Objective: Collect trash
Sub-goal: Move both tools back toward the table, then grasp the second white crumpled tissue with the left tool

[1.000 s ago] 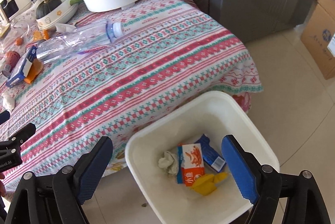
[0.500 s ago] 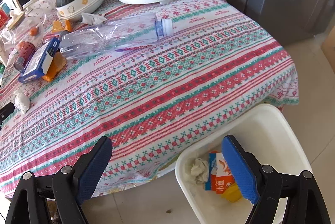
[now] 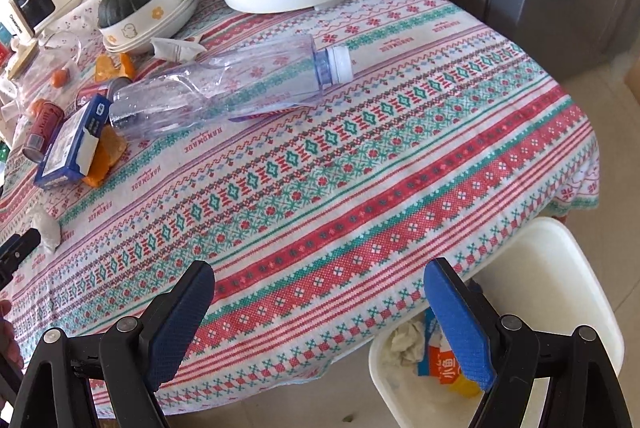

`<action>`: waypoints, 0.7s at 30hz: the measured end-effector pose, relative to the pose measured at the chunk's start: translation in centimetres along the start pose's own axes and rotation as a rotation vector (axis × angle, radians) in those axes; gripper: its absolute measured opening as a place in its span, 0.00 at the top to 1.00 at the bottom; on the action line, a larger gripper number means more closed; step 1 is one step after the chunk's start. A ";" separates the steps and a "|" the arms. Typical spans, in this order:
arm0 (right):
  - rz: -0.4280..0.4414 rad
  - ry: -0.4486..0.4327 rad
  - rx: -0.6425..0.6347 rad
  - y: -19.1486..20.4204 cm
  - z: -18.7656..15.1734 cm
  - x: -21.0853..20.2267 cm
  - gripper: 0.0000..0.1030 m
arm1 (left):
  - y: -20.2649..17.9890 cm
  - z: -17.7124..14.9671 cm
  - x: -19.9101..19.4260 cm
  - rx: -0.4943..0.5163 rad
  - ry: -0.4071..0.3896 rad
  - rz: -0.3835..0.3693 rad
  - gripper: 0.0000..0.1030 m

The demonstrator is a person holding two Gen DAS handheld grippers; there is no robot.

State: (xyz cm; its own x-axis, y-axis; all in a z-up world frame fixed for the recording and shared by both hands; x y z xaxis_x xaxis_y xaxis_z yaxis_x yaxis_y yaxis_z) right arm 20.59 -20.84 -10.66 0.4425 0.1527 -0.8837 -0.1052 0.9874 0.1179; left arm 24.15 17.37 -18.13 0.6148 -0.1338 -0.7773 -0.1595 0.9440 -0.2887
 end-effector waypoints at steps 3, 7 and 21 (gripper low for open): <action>0.008 0.006 0.014 -0.1 0.0 0.2 0.13 | 0.4 -0.3 1.2 -0.038 0.011 0.003 0.19; 0.026 0.014 0.033 -0.4 -0.1 0.2 0.13 | -0.5 -0.2 1.5 -0.029 0.012 -0.007 0.47; 0.025 0.000 0.048 -1.1 -0.5 -0.8 0.13 | -1.5 -1.2 -1.4 0.031 0.031 0.025 0.67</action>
Point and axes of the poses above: each gripper's, at about its wrist camera, not at the fingertips, and x roughly the way its jaws point, y to its left, z to its top, the point moved 2 cm from there along x, roughly the way its jaws point, and after that the axes turned 6 degrees about -x, right-handed, at the moved point
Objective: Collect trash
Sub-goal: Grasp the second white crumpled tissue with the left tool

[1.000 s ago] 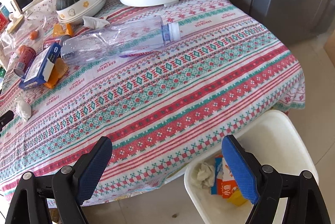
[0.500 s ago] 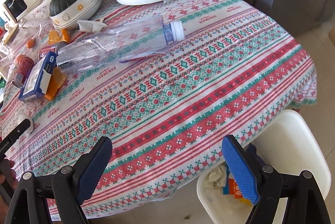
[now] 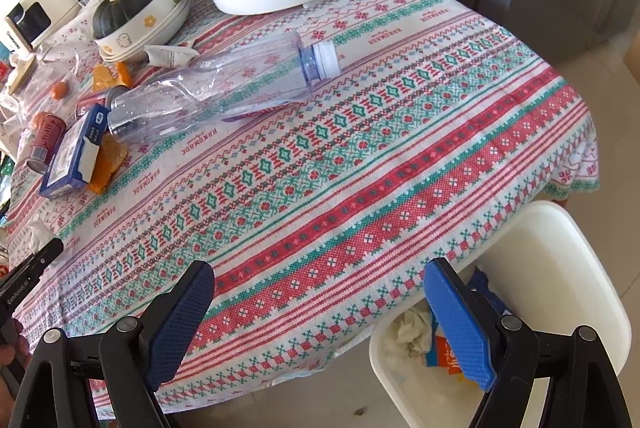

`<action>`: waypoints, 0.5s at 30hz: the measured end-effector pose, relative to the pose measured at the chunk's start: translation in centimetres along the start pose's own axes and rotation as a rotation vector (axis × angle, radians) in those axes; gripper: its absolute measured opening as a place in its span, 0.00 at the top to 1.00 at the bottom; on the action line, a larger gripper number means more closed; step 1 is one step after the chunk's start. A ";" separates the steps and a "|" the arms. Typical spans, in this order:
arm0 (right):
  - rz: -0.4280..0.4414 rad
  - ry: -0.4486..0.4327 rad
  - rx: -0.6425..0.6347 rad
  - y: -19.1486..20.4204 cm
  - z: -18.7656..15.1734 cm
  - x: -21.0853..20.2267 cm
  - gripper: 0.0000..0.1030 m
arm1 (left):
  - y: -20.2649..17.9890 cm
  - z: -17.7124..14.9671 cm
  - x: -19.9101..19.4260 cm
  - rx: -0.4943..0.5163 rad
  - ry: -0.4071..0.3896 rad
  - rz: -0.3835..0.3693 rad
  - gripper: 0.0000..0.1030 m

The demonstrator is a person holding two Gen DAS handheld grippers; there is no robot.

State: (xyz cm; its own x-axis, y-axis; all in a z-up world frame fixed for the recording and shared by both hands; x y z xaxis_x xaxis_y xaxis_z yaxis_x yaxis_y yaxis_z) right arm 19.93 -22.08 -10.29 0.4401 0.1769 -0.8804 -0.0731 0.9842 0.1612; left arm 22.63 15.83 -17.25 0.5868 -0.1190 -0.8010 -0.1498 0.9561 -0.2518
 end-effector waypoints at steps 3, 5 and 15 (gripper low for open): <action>0.002 -0.003 -0.004 0.1 0.0 -0.2 0.13 | 0.7 0.1 -0.9 -0.024 -0.006 -0.007 0.67; 0.002 -0.002 -0.007 0.1 0.0 -0.2 0.13 | 1.1 0.1 -1.4 -0.033 -0.009 -0.008 0.67; 0.009 -0.014 -0.017 1.0 0.4 -0.2 0.13 | 1.5 0.6 -3.6 -0.039 -0.044 -0.005 0.67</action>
Point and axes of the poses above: each gripper's, at about its wrist camera, not at the fingertips, and x roughly the way its jaws point, y to its left, z to its top, the point moved 2 cm from there along x, roughly the way its jaws point, and after that the axes turned 6 degrees about -x, right-handed, at the moved point
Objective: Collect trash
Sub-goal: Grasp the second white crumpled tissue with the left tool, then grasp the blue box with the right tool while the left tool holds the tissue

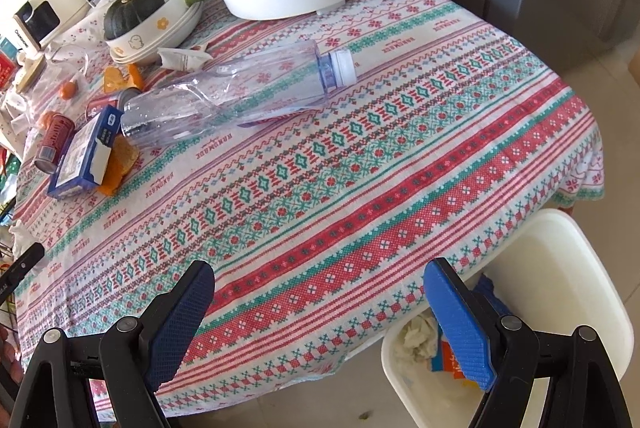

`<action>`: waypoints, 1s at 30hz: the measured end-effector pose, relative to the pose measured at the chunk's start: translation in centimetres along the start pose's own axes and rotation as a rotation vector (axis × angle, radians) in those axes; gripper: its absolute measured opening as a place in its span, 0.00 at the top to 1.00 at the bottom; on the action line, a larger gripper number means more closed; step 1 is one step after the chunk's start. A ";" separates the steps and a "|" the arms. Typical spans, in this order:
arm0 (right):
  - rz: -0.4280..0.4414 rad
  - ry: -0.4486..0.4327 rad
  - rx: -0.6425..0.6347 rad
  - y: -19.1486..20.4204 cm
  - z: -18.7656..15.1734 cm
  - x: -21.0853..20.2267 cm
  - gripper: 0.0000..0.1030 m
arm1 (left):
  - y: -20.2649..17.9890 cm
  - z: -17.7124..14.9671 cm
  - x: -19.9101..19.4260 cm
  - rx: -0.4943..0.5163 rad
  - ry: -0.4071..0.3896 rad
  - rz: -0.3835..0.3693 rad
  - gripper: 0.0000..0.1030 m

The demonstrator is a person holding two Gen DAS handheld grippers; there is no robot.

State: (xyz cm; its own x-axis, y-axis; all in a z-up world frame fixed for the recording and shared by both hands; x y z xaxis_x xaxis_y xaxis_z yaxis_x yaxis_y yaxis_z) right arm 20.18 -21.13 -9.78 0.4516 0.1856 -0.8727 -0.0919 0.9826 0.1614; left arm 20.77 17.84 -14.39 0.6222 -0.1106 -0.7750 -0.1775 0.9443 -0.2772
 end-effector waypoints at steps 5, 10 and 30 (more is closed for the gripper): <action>-0.019 -0.024 -0.036 1.1 0.6 0.0 0.13 | 0.3 0.4 -1.5 0.024 -0.031 0.003 0.67; 0.002 -0.064 -0.051 2.8 1.5 0.1 0.13 | 1.4 0.6 -2.7 0.023 -0.046 0.004 0.67; 0.396 -0.136 0.069 16.4 4.3 11.3 0.24 | 9.3 -0.3 -6.9 -0.004 -0.060 0.050 0.67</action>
Point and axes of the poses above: each gripper's, at about its wrist camera, not at the fingertips, and x roughly the way its jaws point, y to its left, z to its top, the point moved 2 cm from there along x, roughly the way its jaws point, and after that the axes turned 6 degrees about -x, right-handed, at the moved point
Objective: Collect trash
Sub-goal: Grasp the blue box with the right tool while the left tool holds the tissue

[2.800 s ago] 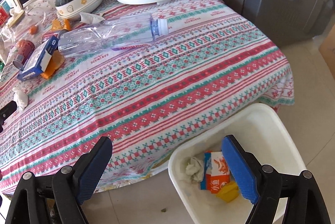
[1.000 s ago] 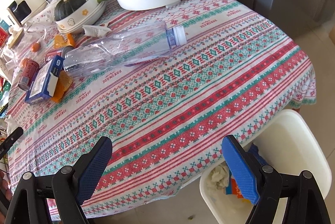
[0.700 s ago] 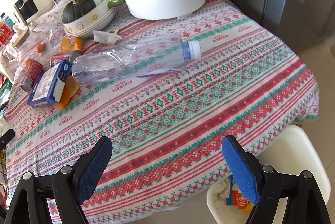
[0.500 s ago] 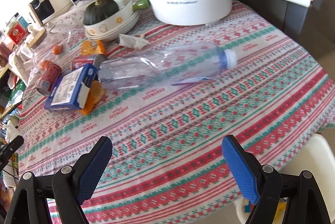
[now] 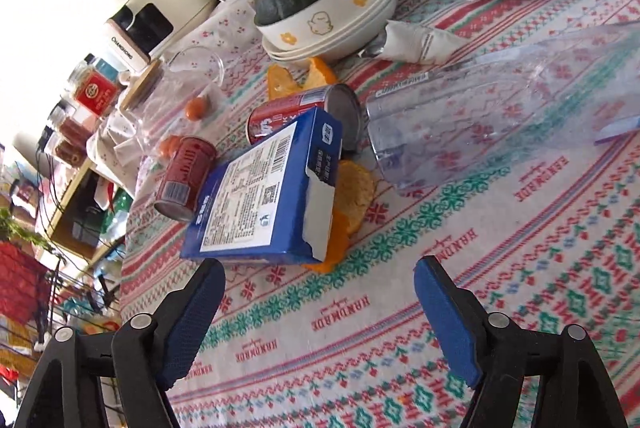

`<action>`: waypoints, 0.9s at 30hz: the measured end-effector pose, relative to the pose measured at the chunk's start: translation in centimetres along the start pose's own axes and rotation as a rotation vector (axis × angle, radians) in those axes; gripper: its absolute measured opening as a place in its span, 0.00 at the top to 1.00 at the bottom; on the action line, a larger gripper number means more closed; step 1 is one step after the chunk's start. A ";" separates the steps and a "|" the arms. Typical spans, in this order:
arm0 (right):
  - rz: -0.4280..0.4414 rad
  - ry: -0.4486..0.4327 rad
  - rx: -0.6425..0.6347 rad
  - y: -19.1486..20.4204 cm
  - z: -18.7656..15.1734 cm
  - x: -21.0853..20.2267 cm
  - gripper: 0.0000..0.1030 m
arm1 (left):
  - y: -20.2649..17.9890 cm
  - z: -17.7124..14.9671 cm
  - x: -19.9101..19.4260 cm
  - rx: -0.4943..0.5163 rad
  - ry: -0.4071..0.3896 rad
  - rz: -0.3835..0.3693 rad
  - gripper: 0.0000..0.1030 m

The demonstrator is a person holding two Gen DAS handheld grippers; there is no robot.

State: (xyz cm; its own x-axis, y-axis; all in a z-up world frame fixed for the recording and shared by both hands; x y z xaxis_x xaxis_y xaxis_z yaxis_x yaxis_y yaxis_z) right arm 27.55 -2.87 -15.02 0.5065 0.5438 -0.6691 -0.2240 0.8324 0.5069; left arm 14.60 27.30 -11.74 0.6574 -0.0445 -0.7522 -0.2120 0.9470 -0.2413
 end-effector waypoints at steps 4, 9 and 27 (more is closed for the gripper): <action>0.067 -0.031 0.073 -0.6 0.3 1.6 0.32 | 0.3 0.0 0.7 -0.017 0.016 -0.007 0.67; 0.134 -0.035 0.141 -1.0 0.5 3.2 0.53 | -0.5 -0.3 1.5 0.003 0.034 0.004 0.67; 0.209 -0.043 -0.050 2.5 1.1 -9.7 0.75 | -5.7 -0.8 -1.0 0.079 0.002 -0.003 0.67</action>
State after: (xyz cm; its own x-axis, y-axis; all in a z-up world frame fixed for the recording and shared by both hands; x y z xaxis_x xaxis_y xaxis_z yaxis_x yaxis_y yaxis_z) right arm 23.00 -6.19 -6.67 0.4800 0.7005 -0.5280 -0.3683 0.7072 0.6035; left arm 14.58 21.66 -10.07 0.6563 -0.0483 -0.7529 -0.1523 0.9689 -0.1949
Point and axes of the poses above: each gripper's, at about its wrist camera, not at the fingertips, and x roughly the way its jaws point, y to its left, z to its top, the point moved 2 cm from there along x, roughly the way its jaws point, and after that the axes turned 6 degrees about -x, right-handed, at the moved point
